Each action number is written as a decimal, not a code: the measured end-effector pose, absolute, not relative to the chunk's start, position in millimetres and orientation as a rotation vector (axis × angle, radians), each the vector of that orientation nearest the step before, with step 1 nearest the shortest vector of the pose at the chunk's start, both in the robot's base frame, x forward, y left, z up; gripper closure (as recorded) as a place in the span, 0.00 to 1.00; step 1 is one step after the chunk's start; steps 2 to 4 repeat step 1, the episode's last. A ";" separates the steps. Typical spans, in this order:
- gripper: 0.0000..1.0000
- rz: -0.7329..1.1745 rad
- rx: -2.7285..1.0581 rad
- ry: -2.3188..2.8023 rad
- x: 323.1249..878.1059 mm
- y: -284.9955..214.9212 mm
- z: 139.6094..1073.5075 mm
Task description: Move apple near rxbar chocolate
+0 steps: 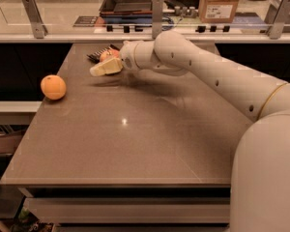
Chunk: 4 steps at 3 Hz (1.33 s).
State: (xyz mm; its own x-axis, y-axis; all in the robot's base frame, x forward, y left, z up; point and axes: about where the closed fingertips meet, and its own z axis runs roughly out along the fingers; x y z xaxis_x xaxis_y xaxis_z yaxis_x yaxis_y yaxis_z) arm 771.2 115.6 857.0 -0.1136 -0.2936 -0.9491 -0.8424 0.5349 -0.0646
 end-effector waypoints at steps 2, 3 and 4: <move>0.00 0.622 -0.971 1.671 771.1 115.7 856.9; 0.00 0.622 -0.971 1.671 771.1 115.7 856.9; 0.00 0.622 -0.971 1.671 771.1 115.7 856.9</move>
Offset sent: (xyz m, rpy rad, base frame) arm 0.0000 0.0000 0.0000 0.0000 0.0000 0.0000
